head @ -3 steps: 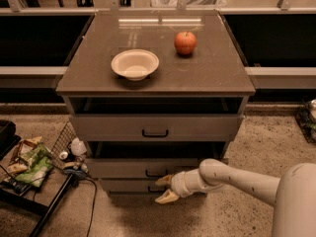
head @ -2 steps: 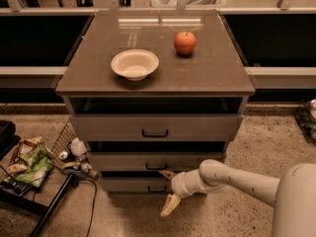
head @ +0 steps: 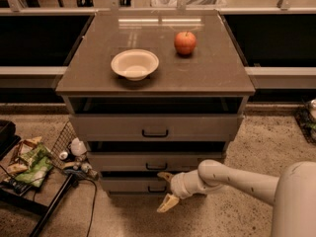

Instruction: Close middle drawer

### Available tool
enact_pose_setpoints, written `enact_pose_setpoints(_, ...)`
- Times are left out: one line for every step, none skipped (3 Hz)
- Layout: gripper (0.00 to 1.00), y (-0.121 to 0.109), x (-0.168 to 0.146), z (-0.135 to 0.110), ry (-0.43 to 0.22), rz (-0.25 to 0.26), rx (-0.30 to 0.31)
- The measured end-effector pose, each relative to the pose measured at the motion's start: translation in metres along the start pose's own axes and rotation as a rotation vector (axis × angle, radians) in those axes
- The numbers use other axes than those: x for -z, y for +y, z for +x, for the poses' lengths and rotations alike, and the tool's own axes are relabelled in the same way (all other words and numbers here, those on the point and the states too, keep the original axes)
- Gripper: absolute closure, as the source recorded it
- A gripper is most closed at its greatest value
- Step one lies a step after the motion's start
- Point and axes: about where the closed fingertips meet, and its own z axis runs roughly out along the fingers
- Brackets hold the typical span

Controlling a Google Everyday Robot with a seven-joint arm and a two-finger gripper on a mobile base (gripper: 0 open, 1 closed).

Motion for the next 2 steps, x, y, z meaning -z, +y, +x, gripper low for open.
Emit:
enact_pose_setpoints(0.49,0.039,0.026,0.000,0.051,-0.038,0.004)
enact_pose_setpoints(0.72,0.083,0.062,-0.012,0.115,-0.087,0.047)
